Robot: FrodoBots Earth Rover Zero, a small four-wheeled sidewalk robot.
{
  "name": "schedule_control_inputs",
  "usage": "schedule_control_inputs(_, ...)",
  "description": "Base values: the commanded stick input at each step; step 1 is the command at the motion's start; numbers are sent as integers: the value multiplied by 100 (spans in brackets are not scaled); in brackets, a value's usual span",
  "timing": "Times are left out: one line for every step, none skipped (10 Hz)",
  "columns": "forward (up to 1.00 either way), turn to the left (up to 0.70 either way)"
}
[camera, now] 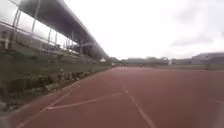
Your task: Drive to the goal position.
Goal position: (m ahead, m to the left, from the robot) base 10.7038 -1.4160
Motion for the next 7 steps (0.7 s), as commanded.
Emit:
schedule_control_inputs(70, 1)
schedule_control_inputs(70, 1)
schedule_control_inputs(70, 1)
schedule_control_inputs(70, 1)
schedule_control_inputs(70, 1)
schedule_control_inputs(70, 1)
schedule_control_inputs(70, 1)
